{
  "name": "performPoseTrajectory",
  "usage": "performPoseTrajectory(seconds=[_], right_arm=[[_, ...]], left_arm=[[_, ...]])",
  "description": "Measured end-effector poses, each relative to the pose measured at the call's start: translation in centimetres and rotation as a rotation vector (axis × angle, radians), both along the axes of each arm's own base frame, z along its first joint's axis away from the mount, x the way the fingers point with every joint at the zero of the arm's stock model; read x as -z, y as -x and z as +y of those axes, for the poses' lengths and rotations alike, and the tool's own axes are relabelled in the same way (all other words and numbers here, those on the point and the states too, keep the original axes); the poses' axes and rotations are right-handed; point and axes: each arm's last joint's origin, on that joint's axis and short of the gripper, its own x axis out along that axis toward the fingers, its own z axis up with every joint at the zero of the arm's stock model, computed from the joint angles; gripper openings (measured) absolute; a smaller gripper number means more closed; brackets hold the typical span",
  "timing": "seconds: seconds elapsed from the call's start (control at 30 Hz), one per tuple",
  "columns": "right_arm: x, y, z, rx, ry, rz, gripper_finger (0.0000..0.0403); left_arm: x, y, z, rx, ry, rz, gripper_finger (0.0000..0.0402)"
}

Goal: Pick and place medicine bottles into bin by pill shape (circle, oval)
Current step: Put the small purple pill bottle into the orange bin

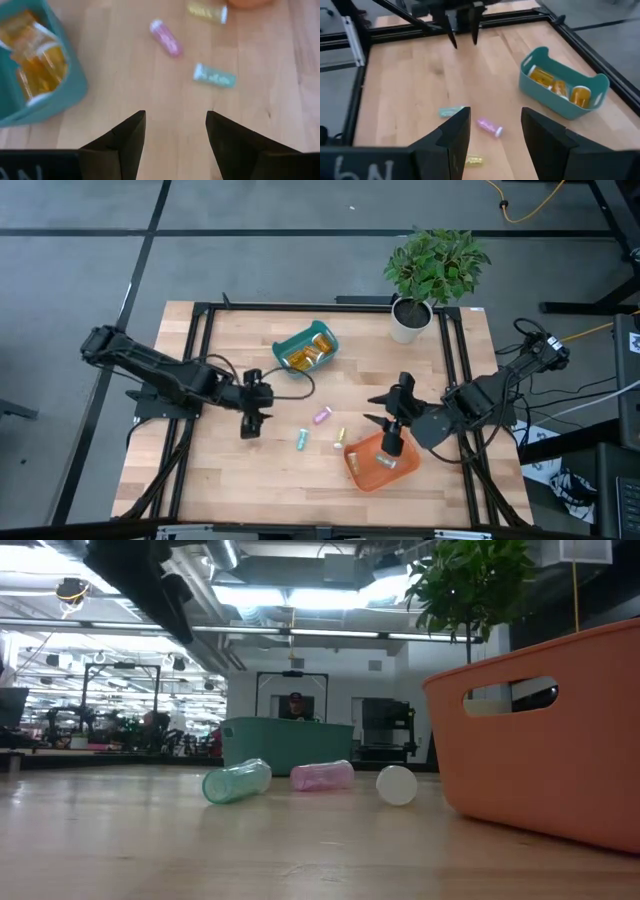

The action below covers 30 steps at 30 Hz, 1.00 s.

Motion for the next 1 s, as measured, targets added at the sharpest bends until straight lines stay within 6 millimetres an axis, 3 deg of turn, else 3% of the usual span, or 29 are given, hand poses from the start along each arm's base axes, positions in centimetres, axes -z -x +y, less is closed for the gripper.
performPoseTrajectory(seconds=[0.2,0.4,0.67,1.0], right_arm=[[1.9,-2.6,-0.4,0.023,-0.001,0.057,0.0177],[4.3,-6.1,-1.3,-0.077,-0.019,0.14,0.0177],[7.5,-10.6,-3.0,-0.246,-0.044,0.173,0.0177],[11.5,-13.2,-5.5,-0.288,0.049,0.298,0.0177]], left_arm=[[0.2,2.8,0.9,0.046,-0.018,-0.219,0.0202],[0.9,4.5,1.5,0.128,-0.052,-0.447,0.0202],[2.0,6.3,2.4,0.1,-0.038,-0.54,0.0202],[4.6,7.6,3.8,0.08,-0.033,-0.63,0.0202]])
